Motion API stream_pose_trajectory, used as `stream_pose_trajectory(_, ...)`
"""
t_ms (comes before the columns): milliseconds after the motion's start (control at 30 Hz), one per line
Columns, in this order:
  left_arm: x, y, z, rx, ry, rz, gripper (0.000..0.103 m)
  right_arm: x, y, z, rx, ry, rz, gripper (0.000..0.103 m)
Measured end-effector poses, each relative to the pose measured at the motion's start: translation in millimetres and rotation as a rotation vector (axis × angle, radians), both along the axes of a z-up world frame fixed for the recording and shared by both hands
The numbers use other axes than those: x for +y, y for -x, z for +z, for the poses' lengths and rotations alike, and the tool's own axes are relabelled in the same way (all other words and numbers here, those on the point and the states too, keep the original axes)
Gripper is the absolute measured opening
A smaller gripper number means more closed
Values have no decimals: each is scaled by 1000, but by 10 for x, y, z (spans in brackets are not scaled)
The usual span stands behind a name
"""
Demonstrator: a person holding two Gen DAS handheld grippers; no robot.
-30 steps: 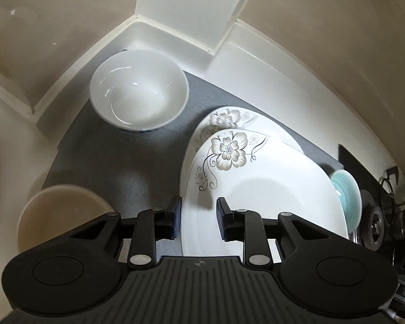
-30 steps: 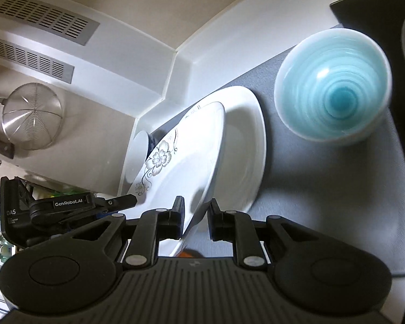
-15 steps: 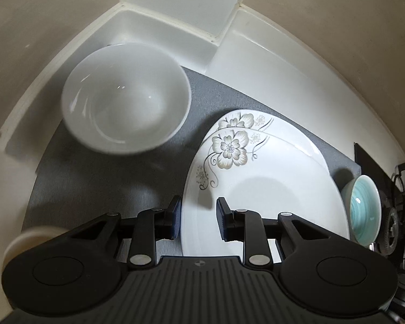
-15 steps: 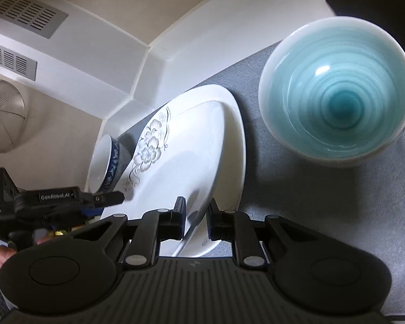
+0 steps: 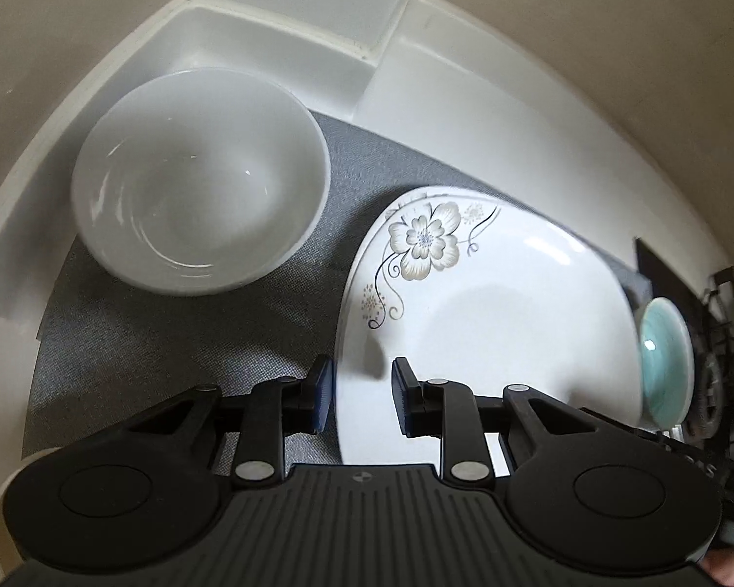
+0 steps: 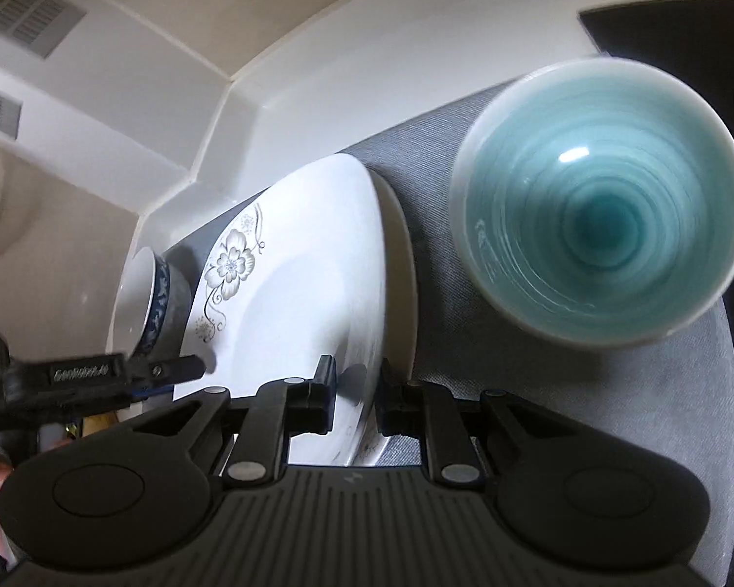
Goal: Organize plates and bowls
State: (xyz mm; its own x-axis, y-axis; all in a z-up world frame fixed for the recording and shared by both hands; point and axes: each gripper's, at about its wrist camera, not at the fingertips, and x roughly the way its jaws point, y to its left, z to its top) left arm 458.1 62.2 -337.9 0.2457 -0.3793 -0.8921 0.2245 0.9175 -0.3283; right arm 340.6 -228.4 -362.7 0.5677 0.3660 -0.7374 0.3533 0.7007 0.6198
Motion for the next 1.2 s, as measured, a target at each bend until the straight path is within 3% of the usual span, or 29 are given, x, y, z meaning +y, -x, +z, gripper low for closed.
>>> stream_pose_trajectory(100,105,33,11,10,45,-4,28,43,-3,10,17,7,13,19)
stream_pose_trajectory(200,95,57,-4,6,34,-20,28,102,-53,42,40,30,39,21)
stream_pose_trajectory(467,79,63,-117,35,45,-24,28,85,-116,108,79,-33,77,50)
stream_pose_trajectory(533,87,72,-131,42,50,-24,28,81,-98,135,79,-38,86,53)
stream_pose_trajectory(667,112,82,-134,44,73,-21,28,93,-49,168,78,-20,101,53)
stream_pose_trajectory(800,175,88,-127,53,96,-4,27,179,-12,204,103,66,136,55)
stream_pose_trajectory(1033,258,146,-90,55,112,-4,27,138,99,169,86,69,93,57)
stream_pose_trajectory(1100,290,167,-70,58,119,-16,27,117,151,139,94,86,52,69)
stream_pose_trajectory(1133,306,176,-61,62,123,-19,27,120,172,116,100,91,43,82)
stream_pose_trajectory(1200,330,202,-48,62,118,-22,27,139,189,49,95,52,54,86)
